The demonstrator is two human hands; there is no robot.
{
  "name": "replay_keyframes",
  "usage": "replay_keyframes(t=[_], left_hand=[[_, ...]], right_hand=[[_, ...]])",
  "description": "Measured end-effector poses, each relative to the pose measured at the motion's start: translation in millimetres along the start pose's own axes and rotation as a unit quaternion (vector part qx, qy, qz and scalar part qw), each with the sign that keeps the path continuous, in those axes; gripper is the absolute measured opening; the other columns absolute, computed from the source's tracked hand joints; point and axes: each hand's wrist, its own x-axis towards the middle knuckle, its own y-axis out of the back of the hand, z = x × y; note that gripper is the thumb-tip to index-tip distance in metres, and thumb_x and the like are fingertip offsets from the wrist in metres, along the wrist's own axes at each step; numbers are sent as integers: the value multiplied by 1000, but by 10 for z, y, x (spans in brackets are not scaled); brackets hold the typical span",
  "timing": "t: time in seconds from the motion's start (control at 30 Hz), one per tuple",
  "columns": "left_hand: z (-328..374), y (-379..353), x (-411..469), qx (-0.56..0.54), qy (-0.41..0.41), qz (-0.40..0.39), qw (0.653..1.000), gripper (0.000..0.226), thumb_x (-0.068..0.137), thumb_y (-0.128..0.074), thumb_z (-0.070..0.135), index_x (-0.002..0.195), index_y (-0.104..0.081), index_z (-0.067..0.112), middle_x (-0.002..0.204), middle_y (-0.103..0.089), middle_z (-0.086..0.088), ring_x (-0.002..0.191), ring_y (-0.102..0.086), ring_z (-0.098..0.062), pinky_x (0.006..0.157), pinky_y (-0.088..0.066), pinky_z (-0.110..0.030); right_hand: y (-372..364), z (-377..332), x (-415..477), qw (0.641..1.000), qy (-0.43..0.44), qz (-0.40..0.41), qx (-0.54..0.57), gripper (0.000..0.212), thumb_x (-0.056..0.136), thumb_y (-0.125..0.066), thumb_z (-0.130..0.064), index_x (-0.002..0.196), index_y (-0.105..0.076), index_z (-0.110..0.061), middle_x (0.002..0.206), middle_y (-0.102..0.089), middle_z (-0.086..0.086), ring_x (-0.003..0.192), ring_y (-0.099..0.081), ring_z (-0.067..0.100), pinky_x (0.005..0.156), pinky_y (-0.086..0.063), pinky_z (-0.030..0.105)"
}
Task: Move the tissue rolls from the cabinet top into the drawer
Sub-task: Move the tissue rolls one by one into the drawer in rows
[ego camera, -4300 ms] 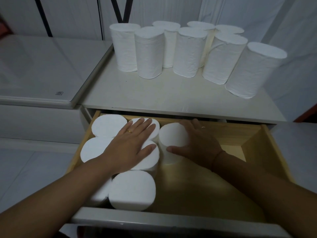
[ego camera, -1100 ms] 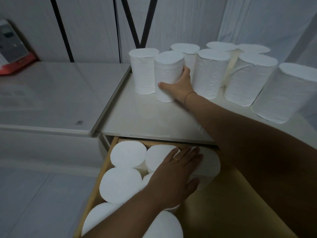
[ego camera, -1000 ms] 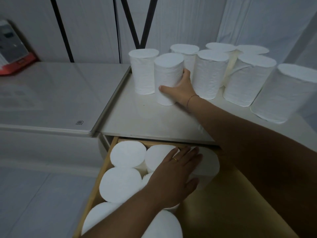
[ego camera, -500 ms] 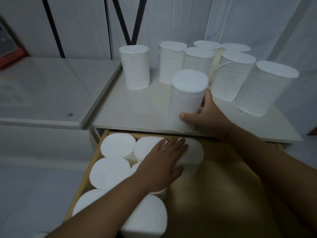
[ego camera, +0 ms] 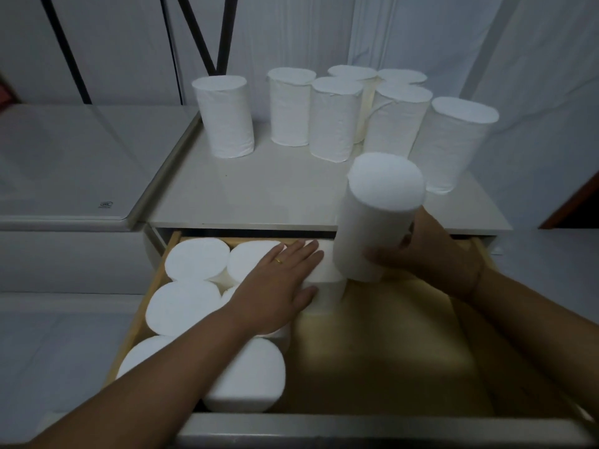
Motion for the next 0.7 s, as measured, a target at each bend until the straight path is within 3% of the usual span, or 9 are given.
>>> replay_keyframes(t=[0.1,0.17,0.33,0.47,0.6,0.7], left_hand=[[15,2,-21,2,2,-6,1000,56,98,-36,42,149,-19,27,158,-10,8,145,-1,-7,115,5,-25],[25,5,-32,2,2,-9,1000,56,98,-36,42,149,-19,27,158,-10,8,145,-2,-7,116,5,-25],[37,6,-39,0,6,-8,1000,56,98,-37,41,149,-19,27,158,-11,9,145,-3,-7,115,6,-24],[36,3,-44,6,5,-7,1000,56,98,-37,41,149,-19,27,158,-12,9,145,-4,-7,115,5,-24],[34,2,-44,2,4,-4,1000,56,98,-38,41,149,-20,27,158,-12,8,145,-5,-8,115,6,-23],[30,-7,-43,8,5,-5,1000,56,97,-38,41,149,-19,27,158,-11,9,145,-2,-6,113,10,-19]], right_hand=[[-9,82,-235,998,9,-19,-57,69,63,-85,-18,122,-50,-9,109,-62,1,98,-60,1,79,-51,14],[-14,187,-365,997,8,-25,-75,55,64,-84,-8,109,-54,-20,100,-62,-7,89,-60,-9,70,-47,5],[56,389,-456,996,7,15,-83,55,65,-80,-2,94,-51,-37,93,-59,-16,84,-60,-14,68,-48,4],[31,503,-523,998,-3,8,-61,58,59,-81,-25,103,-47,-40,100,-56,-20,89,-59,-8,71,-46,2],[-65,741,-507,996,-7,-21,-81,85,48,-88,-44,118,-42,-31,110,-47,-22,100,-49,-18,78,-37,-6],[-142,906,-467,995,-29,-47,-82,87,49,-79,-48,123,-40,-24,112,-47,-23,104,-46,-21,84,-42,1]])
